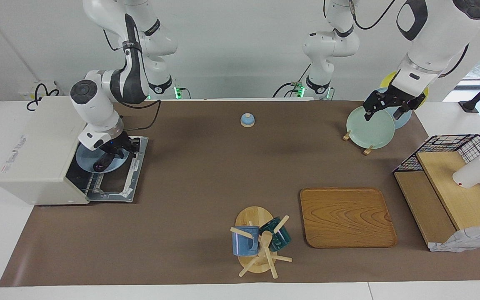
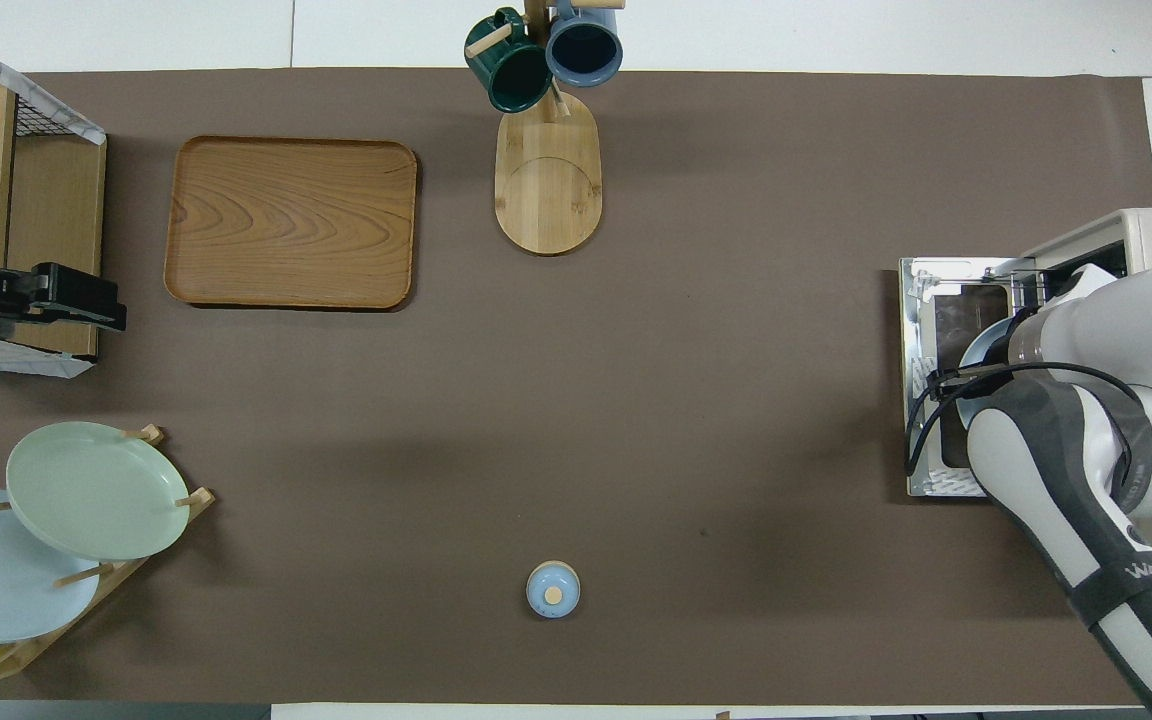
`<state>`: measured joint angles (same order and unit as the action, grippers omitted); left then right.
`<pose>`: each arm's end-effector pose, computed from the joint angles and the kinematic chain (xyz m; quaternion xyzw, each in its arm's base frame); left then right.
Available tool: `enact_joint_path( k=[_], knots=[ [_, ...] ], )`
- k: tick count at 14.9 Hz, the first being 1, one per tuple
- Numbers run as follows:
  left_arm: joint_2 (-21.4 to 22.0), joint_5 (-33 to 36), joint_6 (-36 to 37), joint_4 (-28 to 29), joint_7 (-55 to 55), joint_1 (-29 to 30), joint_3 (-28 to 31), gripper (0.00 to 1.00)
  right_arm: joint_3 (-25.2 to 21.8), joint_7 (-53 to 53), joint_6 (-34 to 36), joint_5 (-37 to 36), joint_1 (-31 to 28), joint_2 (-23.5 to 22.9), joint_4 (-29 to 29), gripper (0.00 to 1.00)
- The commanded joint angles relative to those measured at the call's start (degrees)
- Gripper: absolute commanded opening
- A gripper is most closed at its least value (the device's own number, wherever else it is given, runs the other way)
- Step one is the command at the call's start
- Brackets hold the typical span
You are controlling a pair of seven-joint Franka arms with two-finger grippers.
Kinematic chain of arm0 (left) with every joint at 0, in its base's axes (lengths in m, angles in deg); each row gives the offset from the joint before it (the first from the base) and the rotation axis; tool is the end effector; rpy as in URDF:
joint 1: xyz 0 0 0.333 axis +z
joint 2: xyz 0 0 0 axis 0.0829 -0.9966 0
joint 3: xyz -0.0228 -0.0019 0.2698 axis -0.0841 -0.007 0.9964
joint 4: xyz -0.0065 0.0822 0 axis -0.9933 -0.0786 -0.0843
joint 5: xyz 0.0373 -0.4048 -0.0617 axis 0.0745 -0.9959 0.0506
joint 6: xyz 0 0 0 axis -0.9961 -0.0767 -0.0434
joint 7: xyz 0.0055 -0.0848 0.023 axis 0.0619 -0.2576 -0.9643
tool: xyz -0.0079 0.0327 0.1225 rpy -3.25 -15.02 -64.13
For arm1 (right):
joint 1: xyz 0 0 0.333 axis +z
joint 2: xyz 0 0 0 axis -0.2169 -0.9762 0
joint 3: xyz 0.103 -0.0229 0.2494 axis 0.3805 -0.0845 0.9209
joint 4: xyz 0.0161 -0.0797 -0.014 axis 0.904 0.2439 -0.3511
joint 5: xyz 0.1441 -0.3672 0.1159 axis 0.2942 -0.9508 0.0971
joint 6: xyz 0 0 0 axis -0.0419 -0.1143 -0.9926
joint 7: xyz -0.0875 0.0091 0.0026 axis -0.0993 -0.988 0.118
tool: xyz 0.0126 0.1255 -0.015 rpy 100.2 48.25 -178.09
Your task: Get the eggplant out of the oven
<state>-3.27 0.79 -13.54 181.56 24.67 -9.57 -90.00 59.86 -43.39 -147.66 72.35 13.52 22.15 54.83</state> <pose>0.5633 -0.0531 0.5383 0.9997 -0.0147 -0.0152 0.0124 0.5272 -0.0326 0.2782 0.9985 0.0381 -0.0393 0.0056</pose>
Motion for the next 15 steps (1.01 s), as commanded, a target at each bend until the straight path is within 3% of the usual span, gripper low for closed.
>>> enact_joint_path(
  k=[1, 4, 8, 11, 12, 13, 15],
  knots=[
    [1.42, -0.37, -1.19, 1.74, -0.4, 0.42, -0.21, 0.01, 0.37, 2.27, -0.15, 1.13, -0.38, 1.93, 1.35, 0.0],
    [1.51, -0.46, -1.19, 1.83, 0.13, 0.42, -0.21, 0.0, 0.98, 1.66, 7.2, 1.05, 1.19, 0.45, -4.78, 0.0],
    [1.42, -0.46, -1.19, 1.74, 0.13, 0.42, -0.12, 0.0, 0.98, -8.86, 17.94, 0.26, 9.53, -2.98, -16.3, 0.0],
    [1.42, -0.46, -1.19, 1.74, -0.4, 0.42, -0.21, 0.0, 1.07, -11.52, 20.59, -0.01, 16.9, -4.39, -21.67, 0.0],
    [1.42, -0.46, -1.27, 1.74, -0.57, 0.5, -0.21, 0.12, 0.98, -13.27, 20.25, -0.18, 20.5, -4.66, -22.12, 0.0],
    [1.42, -0.46, -1.36, 1.74, -0.58, 0.5, -0.12, 0.99, 1.07, -16.16, 19.55, -1.4, 23.76, -4.74, -22.21, 0.0],
    [1.42, -0.46, -1.98, 1.83, -0.49, 0.5, -0.12, 1.0, 1.07, -22.75, 18.93, -3.69, 29.82, -5.53, -23.52, 0.0]
  ],
)
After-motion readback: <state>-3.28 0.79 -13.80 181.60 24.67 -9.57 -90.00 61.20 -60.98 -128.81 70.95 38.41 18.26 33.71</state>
